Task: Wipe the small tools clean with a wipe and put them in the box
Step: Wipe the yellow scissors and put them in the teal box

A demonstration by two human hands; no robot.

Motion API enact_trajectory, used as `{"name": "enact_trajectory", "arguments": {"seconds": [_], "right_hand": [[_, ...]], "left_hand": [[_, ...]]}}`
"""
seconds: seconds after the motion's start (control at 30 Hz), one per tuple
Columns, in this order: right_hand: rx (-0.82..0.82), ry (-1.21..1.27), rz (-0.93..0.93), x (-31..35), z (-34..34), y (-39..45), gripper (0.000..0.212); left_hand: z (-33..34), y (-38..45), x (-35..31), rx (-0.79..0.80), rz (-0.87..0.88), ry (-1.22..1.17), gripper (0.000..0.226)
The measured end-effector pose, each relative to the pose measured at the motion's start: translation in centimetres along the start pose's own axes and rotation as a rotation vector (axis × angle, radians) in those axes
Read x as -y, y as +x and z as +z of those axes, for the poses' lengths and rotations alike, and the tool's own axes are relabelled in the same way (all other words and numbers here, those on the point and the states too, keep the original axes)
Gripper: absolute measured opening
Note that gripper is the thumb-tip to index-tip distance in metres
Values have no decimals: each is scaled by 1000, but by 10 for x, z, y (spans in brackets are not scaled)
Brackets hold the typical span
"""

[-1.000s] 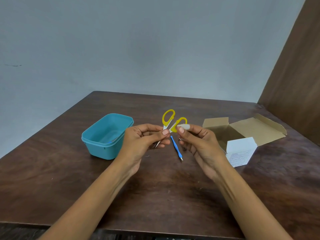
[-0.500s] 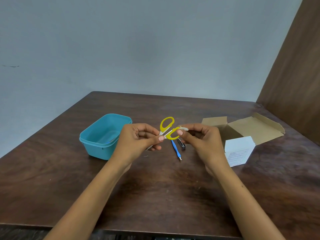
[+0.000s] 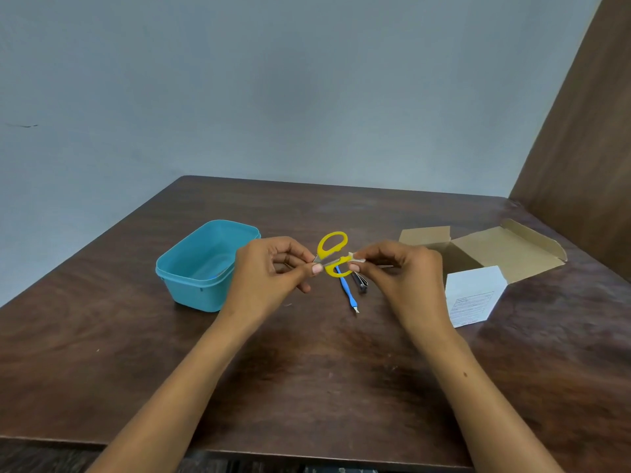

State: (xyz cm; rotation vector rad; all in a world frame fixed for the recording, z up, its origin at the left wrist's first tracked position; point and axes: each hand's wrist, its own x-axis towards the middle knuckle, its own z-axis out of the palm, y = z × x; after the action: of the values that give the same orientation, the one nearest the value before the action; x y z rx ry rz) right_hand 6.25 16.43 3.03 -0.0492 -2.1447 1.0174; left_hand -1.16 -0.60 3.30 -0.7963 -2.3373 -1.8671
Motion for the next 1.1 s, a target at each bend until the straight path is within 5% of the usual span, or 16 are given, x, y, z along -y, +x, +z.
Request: {"name": "enact_trajectory", "arguments": {"seconds": [0.37,0.67,1.1], "right_hand": [[160,-91,-212,-2,16,-3,12],[226,131,62,1,13,-1,13],[200,168,32,1,16,-1,12]], "left_hand": [[8,-3,4,-3,41,16,15],[9,-3,4,27,40,-56,10],[9,-4,4,36,27,-150,9]]}}
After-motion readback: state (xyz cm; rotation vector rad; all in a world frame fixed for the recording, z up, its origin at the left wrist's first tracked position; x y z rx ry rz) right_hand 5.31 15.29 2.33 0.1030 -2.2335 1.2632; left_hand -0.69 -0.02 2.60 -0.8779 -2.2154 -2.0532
